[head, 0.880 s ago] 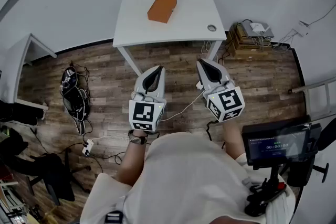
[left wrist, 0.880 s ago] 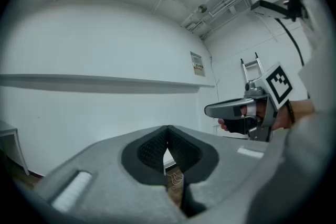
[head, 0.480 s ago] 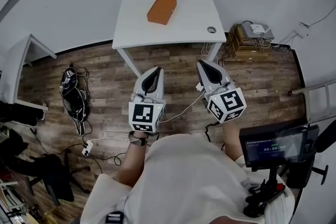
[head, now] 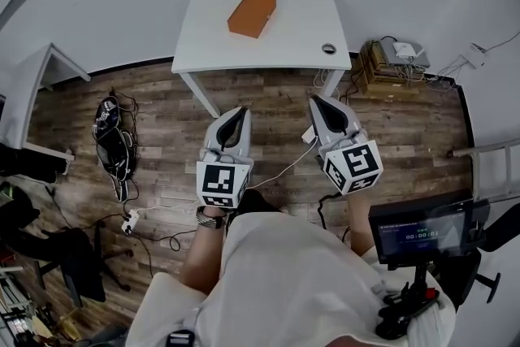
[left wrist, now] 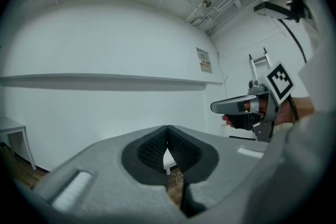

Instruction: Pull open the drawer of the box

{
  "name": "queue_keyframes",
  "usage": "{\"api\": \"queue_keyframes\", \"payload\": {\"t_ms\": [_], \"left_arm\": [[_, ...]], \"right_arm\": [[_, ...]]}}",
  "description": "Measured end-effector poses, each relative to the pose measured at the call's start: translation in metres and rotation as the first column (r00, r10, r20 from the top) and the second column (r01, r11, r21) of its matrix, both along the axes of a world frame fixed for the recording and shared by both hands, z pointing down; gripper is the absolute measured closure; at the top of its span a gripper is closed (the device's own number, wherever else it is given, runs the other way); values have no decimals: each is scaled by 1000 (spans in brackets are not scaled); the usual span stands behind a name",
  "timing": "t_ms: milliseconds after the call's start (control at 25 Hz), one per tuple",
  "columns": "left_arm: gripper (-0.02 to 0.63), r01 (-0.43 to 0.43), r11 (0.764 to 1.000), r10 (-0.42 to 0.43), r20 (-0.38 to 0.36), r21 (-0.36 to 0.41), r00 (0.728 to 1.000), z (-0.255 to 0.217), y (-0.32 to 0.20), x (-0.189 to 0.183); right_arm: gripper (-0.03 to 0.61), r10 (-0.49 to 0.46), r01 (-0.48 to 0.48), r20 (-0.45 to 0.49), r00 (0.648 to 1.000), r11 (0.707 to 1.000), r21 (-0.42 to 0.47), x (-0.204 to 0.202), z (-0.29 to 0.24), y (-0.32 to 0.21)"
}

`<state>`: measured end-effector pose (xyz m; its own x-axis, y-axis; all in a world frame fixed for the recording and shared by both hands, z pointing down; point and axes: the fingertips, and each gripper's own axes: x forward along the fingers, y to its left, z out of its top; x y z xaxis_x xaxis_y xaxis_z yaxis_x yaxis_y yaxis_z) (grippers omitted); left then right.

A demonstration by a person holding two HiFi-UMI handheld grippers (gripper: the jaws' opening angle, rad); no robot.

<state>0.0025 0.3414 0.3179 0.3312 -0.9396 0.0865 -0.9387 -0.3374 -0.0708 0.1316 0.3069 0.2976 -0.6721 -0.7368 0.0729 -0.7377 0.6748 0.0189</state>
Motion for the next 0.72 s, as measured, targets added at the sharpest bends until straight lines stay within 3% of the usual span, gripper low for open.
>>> {"api": "queue_keyframes", "payload": {"t_ms": [120, 320, 720], "left_arm": [[614, 20, 1000, -20, 2, 6, 1000, 2, -3, -1], [614, 43, 999, -43, 0, -15, 999, 3, -47, 11], [614, 10, 999, -12, -27, -53, 1000, 32, -132, -9]], "right_arm": [[577, 0, 0, -12, 1000, 1000, -2, 5, 5, -1], [577, -13, 12, -34, 999, 1000, -22, 20, 9, -46], [577, 61, -62, -35, 998, 997, -35, 17, 22, -124]]}}
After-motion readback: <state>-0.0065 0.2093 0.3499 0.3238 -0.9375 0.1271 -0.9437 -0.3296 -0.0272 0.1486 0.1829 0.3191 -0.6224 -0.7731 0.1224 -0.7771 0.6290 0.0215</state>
